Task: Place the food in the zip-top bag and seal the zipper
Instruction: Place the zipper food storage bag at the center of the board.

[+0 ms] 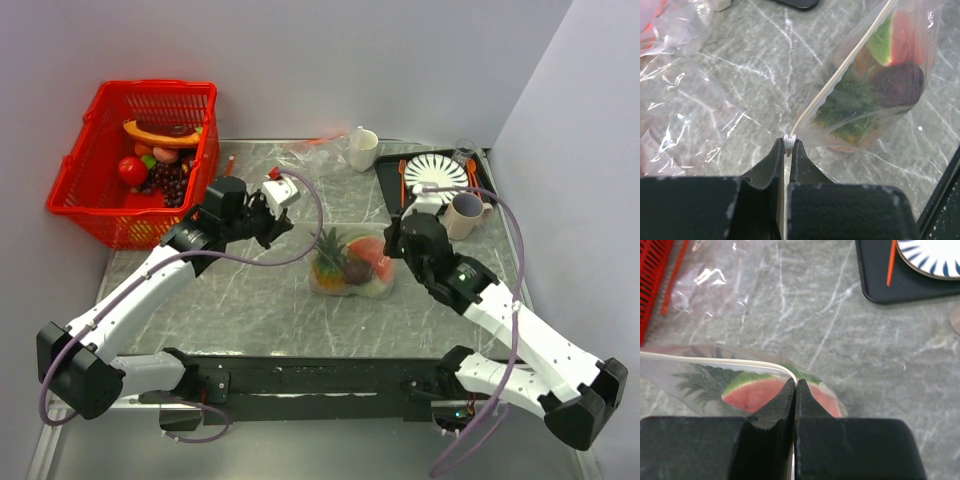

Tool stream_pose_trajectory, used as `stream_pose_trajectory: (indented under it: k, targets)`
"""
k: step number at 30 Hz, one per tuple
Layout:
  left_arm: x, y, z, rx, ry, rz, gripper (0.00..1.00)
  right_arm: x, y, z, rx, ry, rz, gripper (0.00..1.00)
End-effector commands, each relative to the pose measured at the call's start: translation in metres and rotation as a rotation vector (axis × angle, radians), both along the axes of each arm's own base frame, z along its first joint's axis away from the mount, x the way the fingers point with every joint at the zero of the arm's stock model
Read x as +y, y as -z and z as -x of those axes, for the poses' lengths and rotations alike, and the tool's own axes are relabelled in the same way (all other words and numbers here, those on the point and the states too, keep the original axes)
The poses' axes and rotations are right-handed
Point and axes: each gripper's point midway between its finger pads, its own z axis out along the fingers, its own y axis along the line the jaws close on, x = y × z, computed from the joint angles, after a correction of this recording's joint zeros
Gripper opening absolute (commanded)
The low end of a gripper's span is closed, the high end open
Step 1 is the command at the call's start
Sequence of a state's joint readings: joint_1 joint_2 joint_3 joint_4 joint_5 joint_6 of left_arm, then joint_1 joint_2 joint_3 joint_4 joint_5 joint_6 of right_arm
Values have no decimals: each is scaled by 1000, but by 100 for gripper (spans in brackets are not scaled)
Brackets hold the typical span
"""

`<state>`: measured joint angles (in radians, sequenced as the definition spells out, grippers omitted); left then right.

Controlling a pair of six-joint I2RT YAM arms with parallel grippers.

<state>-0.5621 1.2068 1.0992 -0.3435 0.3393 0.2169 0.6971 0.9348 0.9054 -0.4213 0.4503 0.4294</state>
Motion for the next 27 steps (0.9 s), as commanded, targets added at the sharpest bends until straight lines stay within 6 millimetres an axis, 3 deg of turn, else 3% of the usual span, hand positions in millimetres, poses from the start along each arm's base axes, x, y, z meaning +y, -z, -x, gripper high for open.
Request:
stream_pose_trajectory:
  k: [1, 9, 17, 18, 19, 20, 21, 22, 23, 24, 26, 27]
  targets:
    - [14, -24, -20, -57, -102, 40, 1, 9, -46, -24, -95, -18, -63, 0]
    - [28, -37, -46, -55, -158, 45, 1, 23, -49, -54, -68, -25, -63, 0]
    - [38, -32, -73, -12, -231, 87, 1, 29, -62, -84, -70, -9, -87, 0]
    - [38, -32, -76, -12, -236, 89, 4, 32, -62, -88, -66, -11, -89, 9]
    - [41, -32, -79, -16, -255, 88, 12, 32, -62, -90, -60, -16, -89, 23]
    - [43, -33, -80, -9, -280, 98, 27, 33, -63, -90, -55, -27, -89, 45]
    - [45, -32, -81, -3, -307, 106, 60, 35, -66, -88, -56, -39, -92, 62]
    - [52, -45, -84, -43, -362, 140, 74, 34, -68, -86, -63, -36, -97, 87]
    - [54, -50, -82, -43, -388, 172, 95, 31, -70, -85, -71, -30, -102, 93]
    - [59, -56, -74, -71, -394, 190, 99, 27, -74, -79, -92, -28, -107, 97]
    - [64, -71, -68, -106, -427, 255, 99, 20, -87, -69, -132, -32, -121, 100]
    - [68, -78, -59, -124, -430, 277, 99, 16, -84, -65, -129, -20, -115, 100]
